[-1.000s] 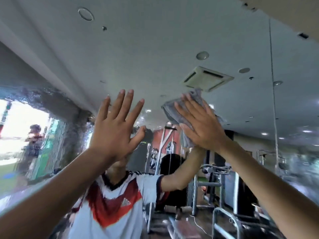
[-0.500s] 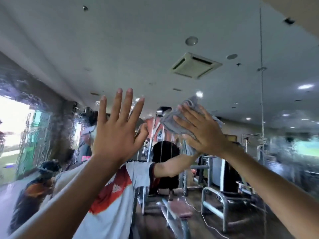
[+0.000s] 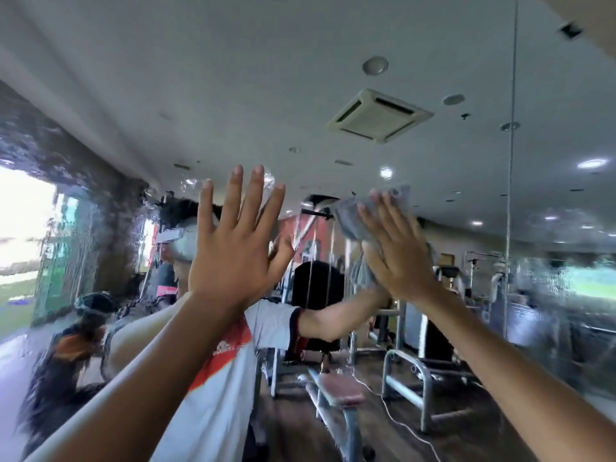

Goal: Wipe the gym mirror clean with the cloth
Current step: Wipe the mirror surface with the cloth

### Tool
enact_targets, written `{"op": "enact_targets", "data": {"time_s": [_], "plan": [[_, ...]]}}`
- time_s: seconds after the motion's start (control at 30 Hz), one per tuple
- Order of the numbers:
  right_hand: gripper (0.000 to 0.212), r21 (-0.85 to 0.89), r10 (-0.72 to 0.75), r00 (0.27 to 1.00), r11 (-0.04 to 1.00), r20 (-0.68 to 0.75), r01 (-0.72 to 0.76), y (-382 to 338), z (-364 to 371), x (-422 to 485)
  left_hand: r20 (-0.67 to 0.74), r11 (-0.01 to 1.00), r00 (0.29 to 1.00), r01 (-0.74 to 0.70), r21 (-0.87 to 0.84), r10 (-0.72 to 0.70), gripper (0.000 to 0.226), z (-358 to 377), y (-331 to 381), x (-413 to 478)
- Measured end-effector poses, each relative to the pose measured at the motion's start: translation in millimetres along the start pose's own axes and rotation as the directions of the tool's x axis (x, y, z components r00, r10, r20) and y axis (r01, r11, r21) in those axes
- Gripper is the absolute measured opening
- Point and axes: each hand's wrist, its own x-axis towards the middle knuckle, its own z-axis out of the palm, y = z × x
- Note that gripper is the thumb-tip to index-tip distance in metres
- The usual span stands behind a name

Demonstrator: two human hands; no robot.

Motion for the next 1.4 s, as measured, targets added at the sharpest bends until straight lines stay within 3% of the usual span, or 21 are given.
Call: {"op": "enact_targets", "data": {"time_s": [0.07, 0.13, 0.2, 0.3, 0.37, 0.43, 0.5, 0.57, 0.63, 0.7, 0.77, 0.8, 0.83, 0.9, 1.0, 1.07, 1.13, 1.2, 1.23, 1.3, 1.4], "plan": [[0.060, 0.058, 0.377, 0.925, 0.926, -0.049, -0.374, -7.1, -1.5, 29.6, 0.002, 1.000, 1.000, 0.005, 0.002, -0.005, 0.067, 0.7, 1.5, -0.5], [0.061, 0.048, 0.517, 0.853, 0.856, -0.077, -0.514, -34.8, 1.0, 52.6, -0.015, 1.000, 1.000, -0.014, -0.006, 0.014, 0.065, 0.9, -2.1, 1.1], [0.058, 0.032, 0.374, 0.920, 0.927, -0.115, -0.373, -65.2, 5.8, 43.9, -0.044, 0.999, 0.998, -0.039, -0.020, 0.038, 0.063, 1.1, -7.6, -2.6], [0.057, -0.030, -0.057, 0.998, 0.998, -0.020, 0.056, -74.2, 13.2, -22.8, -0.043, 0.998, 0.997, -0.057, -0.018, 0.057, 0.062, -2.0, -14.2, -23.2], [0.056, -0.039, -0.091, 0.996, 0.995, 0.023, 0.092, -55.3, 10.5, -56.7, -0.029, 0.998, 0.997, -0.066, -0.011, 0.065, 0.061, -5.7, -15.9, -38.8], [0.057, -0.012, 0.127, 0.992, 0.992, -0.013, -0.127, -39.6, 12.2, -56.1, -0.015, 0.998, 0.998, -0.063, -0.003, 0.063, 0.061, -7.8, -14.9, -46.5], [0.056, -0.022, 0.395, 0.915, 0.917, -0.085, -0.398, -41.5, 18.7, -29.8, 0.008, 0.999, 0.999, -0.049, -0.003, 0.049, 0.062, -8.1, -13.3, -47.2], [0.055, 0.006, 0.539, 0.826, 0.838, -0.166, -0.546, -61.6, 22.3, -3.7, 0.015, 0.999, 0.999, -0.051, -0.009, 0.051, 0.062, -7.5, -14.8, -47.0], [0.057, 0.037, 0.466, 0.871, 0.884, -0.157, -0.466, -89.0, 23.5, -8.5, 0.007, 0.998, 0.998, -0.063, -0.012, 0.063, 0.061, -6.9, -17.7, -48.6], [0.055, 0.029, 0.185, 0.981, 0.983, -0.065, -0.184, -111.5, 21.3, -47.7, 0.005, 0.997, 0.998, -0.070, -0.016, 0.070, 0.061, -7.6, -18.7, -49.0], [0.056, 0.016, -0.087, 0.995, 0.996, 0.051, 0.086, -106.7, 16.2, -89.8, 0.019, 0.998, 0.998, -0.065, -0.016, 0.065, 0.062, -8.7, -17.2, -48.1], [0.057, 0.022, -0.119, 0.990, 0.993, 0.072, 0.118, -95.3, 14.2, -99.6, 0.034, 0.998, 0.998, -0.059, -0.011, 0.059, 0.062, -8.8, -15.7, -47.9], [0.057, 0.023, -0.070, 0.996, 0.997, 0.060, 0.069, -82.9, 14.2, -101.4, 0.050, 0.999, 0.998, -0.049, -0.004, 0.049, 0.062, -8.8, -14.0, -48.7], [0.055, 0.024, 0.201, 0.979, 0.979, -0.031, -0.201, -64.9, 16.3, -81.2, 0.061, 0.999, 0.997, -0.038, 0.008, 0.038, 0.063, -9.2, -11.6, -50.2], [0.059, 0.045, 0.552, 0.822, 0.833, -0.139, -0.552, -80.7, 18.7, -37.4, 0.049, 0.999, 0.997, -0.053, -0.004, 0.053, 0.063, -9.5, -14.7, -50.1], [0.058, 0.048, 0.475, 0.872, 0.880, -0.120, -0.473, -114.7, 21.5, -44.5, 0.050, 0.999, 0.997, -0.051, -0.009, 0.051, 0.064, -10.2, -20.5, -56.1], [0.055, 0.011, 0.188, 0.982, 0.982, -0.018, -0.188, -138.5, 23.4, -90.1, 0.053, 0.999, 0.997, -0.051, -0.002, 0.051, 0.065, -12.3, -26.2, -66.0], [0.059, -0.027, -0.054, 0.995, 0.998, 0.078, 0.057, -132.2, 20.5, -142.3, 0.053, 0.999, 0.998, -0.044, -0.005, 0.044, 0.065, -15.4, -29.3, -75.7], [0.059, -0.027, -0.050, 0.996, 0.998, 0.080, 0.053, -121.5, 18.5, -158.4, 0.057, 0.999, 0.998, -0.032, -0.008, 0.032, 0.065, -16.2, -28.9, -79.7], [0.056, -0.012, 0.188, 0.982, 0.982, -0.007, -0.189, -96.7, 19.9, -154.6, 0.071, 1.000, 0.997, 0.006, 0.000, -0.006, 0.065, -16.2, -25.5, -82.4], [0.056, 0.031, 0.593, 0.800, 0.805, -0.091, -0.593, -83.8, 20.6, -93.6, 0.082, 1.000, 0.996, 0.020, -0.003, -0.019, 0.065, -16.8, -22.2, -81.4]]}}
